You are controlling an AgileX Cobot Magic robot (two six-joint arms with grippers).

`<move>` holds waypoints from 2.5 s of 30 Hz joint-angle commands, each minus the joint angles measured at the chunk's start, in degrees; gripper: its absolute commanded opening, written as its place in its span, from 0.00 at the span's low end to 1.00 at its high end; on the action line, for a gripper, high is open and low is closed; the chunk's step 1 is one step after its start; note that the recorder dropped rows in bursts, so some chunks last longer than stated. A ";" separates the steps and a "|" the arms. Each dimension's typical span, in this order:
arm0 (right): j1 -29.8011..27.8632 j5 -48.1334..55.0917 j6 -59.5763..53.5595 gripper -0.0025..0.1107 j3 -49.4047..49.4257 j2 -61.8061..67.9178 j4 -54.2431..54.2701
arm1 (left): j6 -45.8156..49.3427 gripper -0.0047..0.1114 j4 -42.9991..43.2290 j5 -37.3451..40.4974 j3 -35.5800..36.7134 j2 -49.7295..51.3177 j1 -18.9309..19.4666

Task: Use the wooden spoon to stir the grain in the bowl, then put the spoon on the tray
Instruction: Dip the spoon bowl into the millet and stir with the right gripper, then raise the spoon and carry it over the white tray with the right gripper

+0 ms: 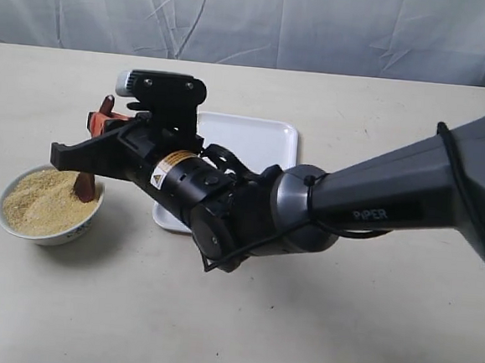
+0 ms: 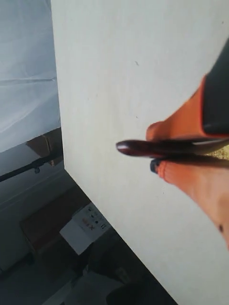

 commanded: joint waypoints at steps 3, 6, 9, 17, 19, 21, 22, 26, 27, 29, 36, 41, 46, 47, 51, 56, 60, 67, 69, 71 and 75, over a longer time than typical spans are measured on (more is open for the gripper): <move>0.31 0.43 7.00 0.02 0.12 1.03 -4.05 | -0.32 0.04 0.43 -0.10 0.27 -0.29 0.00; 1.43 -0.10 7.23 0.02 0.12 0.91 -4.56 | -0.32 0.04 0.43 -0.10 0.27 -0.29 0.00; 2.00 -0.63 7.23 0.02 0.12 0.80 -4.46 | -0.32 0.04 0.43 -0.10 0.27 -0.29 0.00; 1.12 -0.90 2.68 0.02 0.12 -2.55 -3.01 | -0.32 0.04 0.43 -0.10 0.27 -0.29 0.00; 0.98 -0.90 0.78 0.02 0.12 -3.96 -2.54 | -0.32 0.04 0.43 -0.10 0.27 -0.29 0.00; 0.94 -0.90 -0.52 0.02 0.12 -4.93 -2.44 | -0.32 0.04 0.43 -0.10 0.27 -0.29 0.00; 0.94 -0.79 -1.46 0.02 0.12 -5.26 -2.41 | -0.32 0.04 0.43 -0.10 0.27 -0.29 0.00; 0.94 -0.11 -7.69 0.02 0.12 -4.89 -1.78 | -0.32 0.04 0.43 -0.10 0.27 -0.29 0.00; 0.94 0.70 -8.55 0.02 0.12 -4.31 -1.19 | -0.32 0.04 0.43 -0.10 0.27 -0.29 0.00; 0.94 1.46 -8.79 0.02 0.12 -3.03 -0.71 | -0.32 0.04 0.43 -0.10 0.27 -0.29 0.00; 1.19 1.41 -3.88 0.02 0.12 0.84 -1.05 | -0.32 0.04 0.43 -0.10 0.27 -0.29 0.00; 2.07 1.77 -0.94 0.02 0.12 1.03 -1.35 | -0.32 0.04 0.43 -0.10 0.27 -0.29 0.00; 3.18 1.21 0.50 0.02 0.12 1.03 -2.01 | -0.32 0.04 0.43 -0.10 0.27 -0.29 0.00; 3.29 0.68 0.50 0.02 0.12 1.03 -2.35 | -0.32 0.04 0.43 -0.10 0.27 -0.29 0.00; 3.40 -3.81 0.50 0.02 0.12 1.03 -2.31 | -0.32 0.04 0.43 -0.10 0.27 -0.29 0.00; 3.17 -4.92 -5.27 0.02 0.12 -1.04 -1.97 | -0.32 0.04 0.43 -0.10 0.27 -0.29 0.00; 3.17 -4.07 -7.77 0.02 0.12 -3.78 -1.97 | -0.32 0.04 0.43 -0.10 0.27 -0.29 0.00; 3.17 -1.24 -6.36 0.02 0.12 -3.91 -0.86 | -0.32 0.04 0.43 -0.10 0.27 -0.29 0.00; 3.17 -1.24 -1.53 0.02 0.12 -4.17 2.40 | -0.32 0.04 0.43 -0.10 0.27 -0.29 0.00; 3.17 -1.24 -1.00 0.02 0.12 -4.69 5.69 | -0.32 0.04 0.43 -0.10 0.27 -0.29 0.00; 3.17 0.01 0.36 0.02 0.12 -3.49 9.19 | -0.32 0.04 0.43 -0.10 0.27 -0.29 0.00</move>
